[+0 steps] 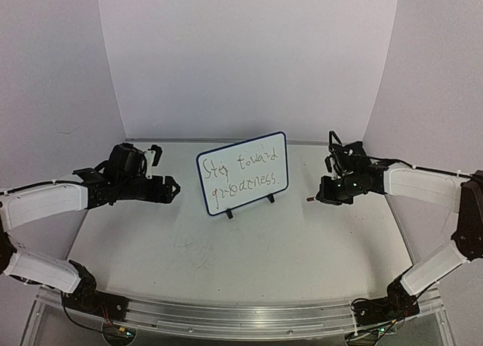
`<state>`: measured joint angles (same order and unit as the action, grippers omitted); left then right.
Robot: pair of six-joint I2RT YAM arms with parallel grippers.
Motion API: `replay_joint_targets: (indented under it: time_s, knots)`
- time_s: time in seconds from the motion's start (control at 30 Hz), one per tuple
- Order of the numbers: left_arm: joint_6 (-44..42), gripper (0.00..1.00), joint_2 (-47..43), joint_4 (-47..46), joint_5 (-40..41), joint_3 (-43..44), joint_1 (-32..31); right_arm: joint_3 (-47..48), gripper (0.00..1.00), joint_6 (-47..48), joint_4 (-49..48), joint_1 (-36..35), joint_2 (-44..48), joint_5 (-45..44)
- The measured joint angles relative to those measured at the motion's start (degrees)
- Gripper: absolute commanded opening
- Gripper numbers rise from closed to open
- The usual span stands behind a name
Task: Write a sentence on the whiteboard
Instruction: Put down the whiteboard marker at the center of the board.
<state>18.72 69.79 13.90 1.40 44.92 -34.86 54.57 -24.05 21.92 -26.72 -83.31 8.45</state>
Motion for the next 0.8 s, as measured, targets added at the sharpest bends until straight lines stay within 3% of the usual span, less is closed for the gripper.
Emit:
replay_joint_targets:
  time_s: [0.27,0.33,0.7,0.77,0.8]
  knots:
    - [2.45,0.86,0.65,-2.6,-0.35,-0.16,6.85,-1.25,0.11,0.31,-14.99,4.01,-4.86,-3.25]
    - [2.79,0.86,1.03,-3.48,-0.72,-0.45,7.82,-1.3,0.2,0.65,-17.16,4.49,-6.77,-3.23]
    - [3.6,0.9,1.86,-6.15,-1.87,-2.04,10.82,-2.94,0.88,2.7,-21.76,6.52,-8.65,-3.19]
    - [3.61,0.91,2.22,-6.71,-1.98,-2.18,11.56,-3.19,0.98,2.95,-21.95,6.83,-8.65,-3.22]
    - [3.61,0.91,2.5,-7.07,-2.24,-2.22,11.95,-3.28,0.98,3.19,-21.93,7.01,-8.65,-3.22]
